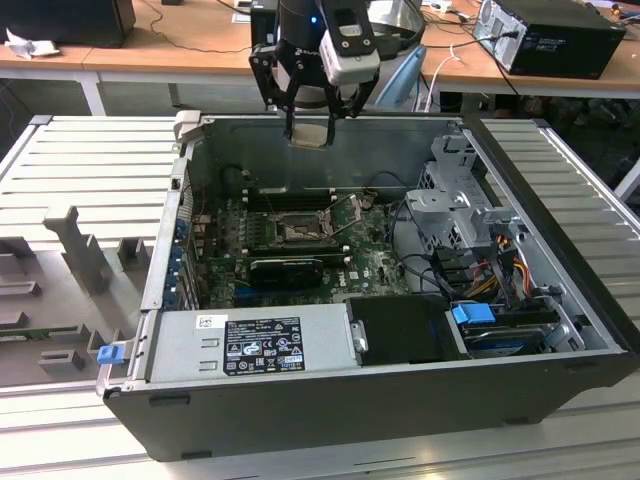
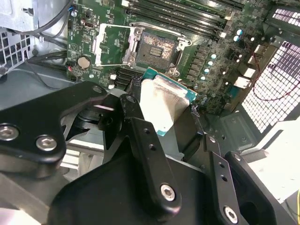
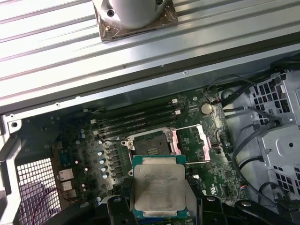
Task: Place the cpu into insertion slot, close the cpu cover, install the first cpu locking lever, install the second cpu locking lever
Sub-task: 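Place the cpu into insertion slot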
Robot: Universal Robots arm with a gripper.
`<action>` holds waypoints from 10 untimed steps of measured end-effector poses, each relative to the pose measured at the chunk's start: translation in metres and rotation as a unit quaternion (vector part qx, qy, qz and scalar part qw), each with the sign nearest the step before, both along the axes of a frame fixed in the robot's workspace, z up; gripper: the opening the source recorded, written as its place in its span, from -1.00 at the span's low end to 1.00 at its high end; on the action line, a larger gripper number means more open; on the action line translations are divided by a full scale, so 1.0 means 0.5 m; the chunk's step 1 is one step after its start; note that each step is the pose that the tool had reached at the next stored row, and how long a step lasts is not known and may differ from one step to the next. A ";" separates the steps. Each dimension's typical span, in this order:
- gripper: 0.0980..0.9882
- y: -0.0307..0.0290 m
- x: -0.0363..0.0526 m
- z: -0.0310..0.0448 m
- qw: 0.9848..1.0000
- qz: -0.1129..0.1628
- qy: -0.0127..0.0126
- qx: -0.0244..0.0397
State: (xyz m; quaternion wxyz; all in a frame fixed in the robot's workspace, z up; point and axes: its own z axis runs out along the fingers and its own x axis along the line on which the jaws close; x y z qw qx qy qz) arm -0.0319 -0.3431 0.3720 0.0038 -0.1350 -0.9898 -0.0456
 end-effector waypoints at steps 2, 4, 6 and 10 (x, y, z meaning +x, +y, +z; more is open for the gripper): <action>-0.03 0.000 0.000 0.000 1.000 -0.009 0.000 0.000; -0.03 0.000 0.000 0.000 1.000 -0.024 0.000 0.000; -0.03 0.000 0.000 0.000 0.999 -0.037 0.000 0.000; -0.03 0.000 0.000 0.000 0.998 -0.058 0.000 0.000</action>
